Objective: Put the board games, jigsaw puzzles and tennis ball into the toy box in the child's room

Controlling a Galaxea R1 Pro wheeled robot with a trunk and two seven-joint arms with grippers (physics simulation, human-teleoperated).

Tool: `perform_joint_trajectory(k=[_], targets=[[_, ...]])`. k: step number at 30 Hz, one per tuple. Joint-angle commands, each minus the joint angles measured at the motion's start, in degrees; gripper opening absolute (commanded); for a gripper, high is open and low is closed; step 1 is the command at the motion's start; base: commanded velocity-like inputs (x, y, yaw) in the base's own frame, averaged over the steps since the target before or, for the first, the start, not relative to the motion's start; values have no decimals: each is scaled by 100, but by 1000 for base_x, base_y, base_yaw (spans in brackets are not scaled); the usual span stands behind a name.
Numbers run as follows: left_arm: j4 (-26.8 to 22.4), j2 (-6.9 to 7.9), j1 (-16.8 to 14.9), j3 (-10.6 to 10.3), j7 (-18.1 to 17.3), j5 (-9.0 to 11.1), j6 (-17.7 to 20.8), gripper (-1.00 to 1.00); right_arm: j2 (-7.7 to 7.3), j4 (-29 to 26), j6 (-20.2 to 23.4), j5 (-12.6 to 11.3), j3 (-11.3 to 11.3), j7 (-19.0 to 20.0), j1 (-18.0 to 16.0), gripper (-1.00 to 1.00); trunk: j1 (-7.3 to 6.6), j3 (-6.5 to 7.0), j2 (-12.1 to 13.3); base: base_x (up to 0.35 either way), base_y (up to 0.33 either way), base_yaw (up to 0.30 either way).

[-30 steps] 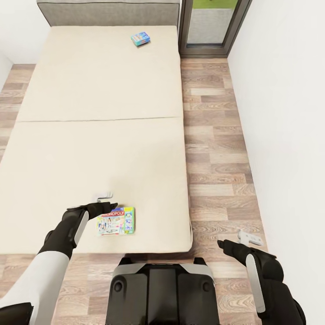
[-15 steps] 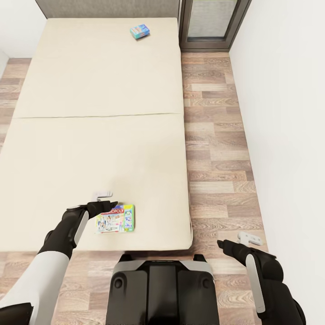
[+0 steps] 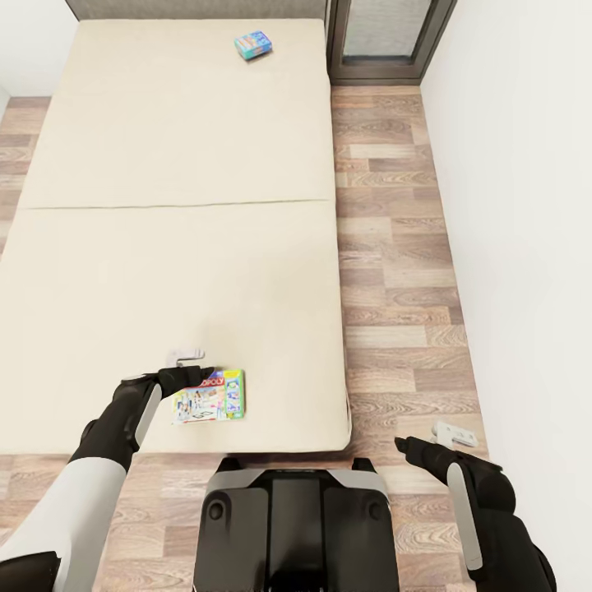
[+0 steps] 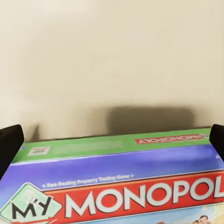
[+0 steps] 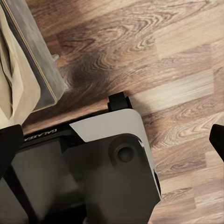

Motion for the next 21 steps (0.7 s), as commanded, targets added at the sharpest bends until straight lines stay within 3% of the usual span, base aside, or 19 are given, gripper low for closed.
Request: perform_joint_trajectory(k=[1,21], targets=[[-6,-2,-4,15,-25,-2,47,100,5,-7,24,-37,2,-23,-1,100,3,-8,-9,0,0,0],[-6,-9,-2,15,-33,-2,22,100,5,-7,24,-34,36,-23,1,100,3,-13,-9,0,0,0]])
